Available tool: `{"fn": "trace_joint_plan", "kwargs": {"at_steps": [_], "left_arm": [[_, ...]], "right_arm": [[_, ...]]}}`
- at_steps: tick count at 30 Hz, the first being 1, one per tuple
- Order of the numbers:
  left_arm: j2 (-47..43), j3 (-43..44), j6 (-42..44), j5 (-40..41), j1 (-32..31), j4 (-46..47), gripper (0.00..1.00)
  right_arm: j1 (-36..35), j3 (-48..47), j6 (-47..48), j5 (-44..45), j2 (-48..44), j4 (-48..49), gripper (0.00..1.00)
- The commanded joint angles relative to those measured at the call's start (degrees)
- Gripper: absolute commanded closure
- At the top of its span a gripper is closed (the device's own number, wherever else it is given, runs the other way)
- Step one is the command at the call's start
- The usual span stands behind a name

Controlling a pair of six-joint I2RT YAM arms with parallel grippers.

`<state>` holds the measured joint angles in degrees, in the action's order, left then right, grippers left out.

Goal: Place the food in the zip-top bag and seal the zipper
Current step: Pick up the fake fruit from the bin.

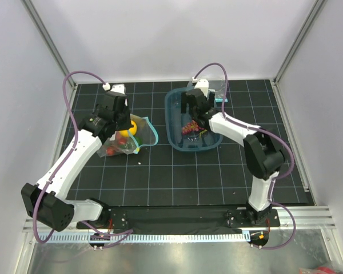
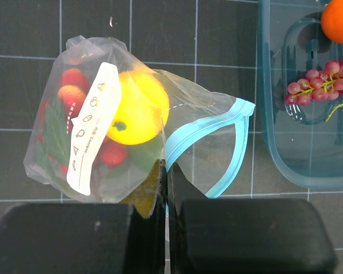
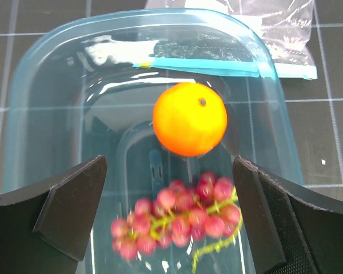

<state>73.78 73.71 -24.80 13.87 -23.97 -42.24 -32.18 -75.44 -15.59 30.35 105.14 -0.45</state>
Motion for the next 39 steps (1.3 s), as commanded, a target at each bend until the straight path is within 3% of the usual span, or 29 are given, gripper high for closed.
{"fn": "trace_joint_plan", "kwargs": {"at_steps": [1, 14, 22, 32, 39], "left_arm": [[-0.57, 1.43, 0.36, -0.33, 0.41, 1.02, 1.00], [-0.56, 1.35, 0.36, -0.60, 0.41, 1.02, 1.00], [-0.74, 1.35, 0.36, -0.42, 0.41, 1.02, 1.00], [-0.83, 1.35, 0.28, -0.68, 0.32, 1.02, 1.00], [-1.01, 1.26, 0.28, -0.68, 0.41, 1.02, 1.00]], "right_arm": [[1.59, -6.46, -3.21, 3.31, 4.71, -3.68, 0.00], [3.36, -15.26, -6.55, 6.57, 14.21, -8.43, 0.00], [3.36, -6.74, -8.48, 3.32, 7.71, -4.74, 0.01], [2.48, -2.09, -11.73, 4.27, 4.03, -8.51, 0.00], [1.60, -0.32, -24.29, 5.60, 3.49, -13.34, 0.00]]}}
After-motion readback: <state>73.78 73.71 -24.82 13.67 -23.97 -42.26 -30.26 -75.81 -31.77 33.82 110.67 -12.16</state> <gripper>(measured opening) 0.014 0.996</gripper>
